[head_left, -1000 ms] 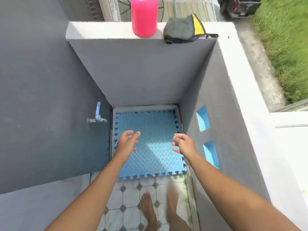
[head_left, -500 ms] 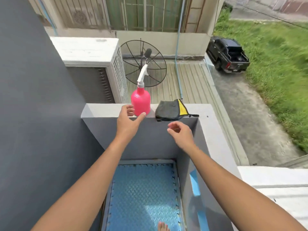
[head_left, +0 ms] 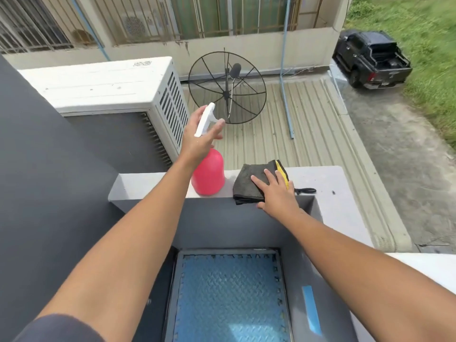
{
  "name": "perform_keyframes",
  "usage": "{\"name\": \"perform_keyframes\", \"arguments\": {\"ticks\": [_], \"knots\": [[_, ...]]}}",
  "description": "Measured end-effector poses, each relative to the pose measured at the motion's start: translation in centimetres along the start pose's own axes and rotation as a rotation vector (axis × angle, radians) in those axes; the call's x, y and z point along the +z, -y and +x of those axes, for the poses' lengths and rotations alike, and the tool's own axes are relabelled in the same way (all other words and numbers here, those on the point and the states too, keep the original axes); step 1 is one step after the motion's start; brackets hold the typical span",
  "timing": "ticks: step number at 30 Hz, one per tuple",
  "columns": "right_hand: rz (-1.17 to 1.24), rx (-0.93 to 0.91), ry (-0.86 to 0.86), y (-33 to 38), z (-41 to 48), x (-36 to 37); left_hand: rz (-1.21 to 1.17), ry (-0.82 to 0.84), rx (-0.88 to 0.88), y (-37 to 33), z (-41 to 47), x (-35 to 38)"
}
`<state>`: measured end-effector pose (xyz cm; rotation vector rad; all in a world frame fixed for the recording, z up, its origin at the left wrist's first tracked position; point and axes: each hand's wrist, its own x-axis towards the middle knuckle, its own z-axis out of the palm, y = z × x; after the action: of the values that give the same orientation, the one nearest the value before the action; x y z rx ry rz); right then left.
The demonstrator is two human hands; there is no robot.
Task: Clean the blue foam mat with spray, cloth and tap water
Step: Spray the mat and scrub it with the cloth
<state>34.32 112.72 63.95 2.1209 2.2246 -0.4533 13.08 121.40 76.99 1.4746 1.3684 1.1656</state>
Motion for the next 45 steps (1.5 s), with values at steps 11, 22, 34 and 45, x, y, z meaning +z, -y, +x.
{"name": "perform_keyframes", "arguments": {"ticks": [11,22,34,45], "knots": [[0.800,0.018,-0.240,1.5,-4.6,-0.7,-0.088,-0.018,-0.088,-0.4,-11.2,-2.2],[1.084,0.308,-0.168,7.3,-19.1,10.7,0.102,0.133,-0.394,13.7,-30.0,-8.4],[0.900,0.492,0.054,6.6,-23.8,43.0,0.425,0.252,-0.782,47.1,-51.2,-10.2],[0.734,0.343,0.002,1.7,-13.0,71.6,0.770,0.176,-0.713,76.3,-57.4,-4.5]]}}
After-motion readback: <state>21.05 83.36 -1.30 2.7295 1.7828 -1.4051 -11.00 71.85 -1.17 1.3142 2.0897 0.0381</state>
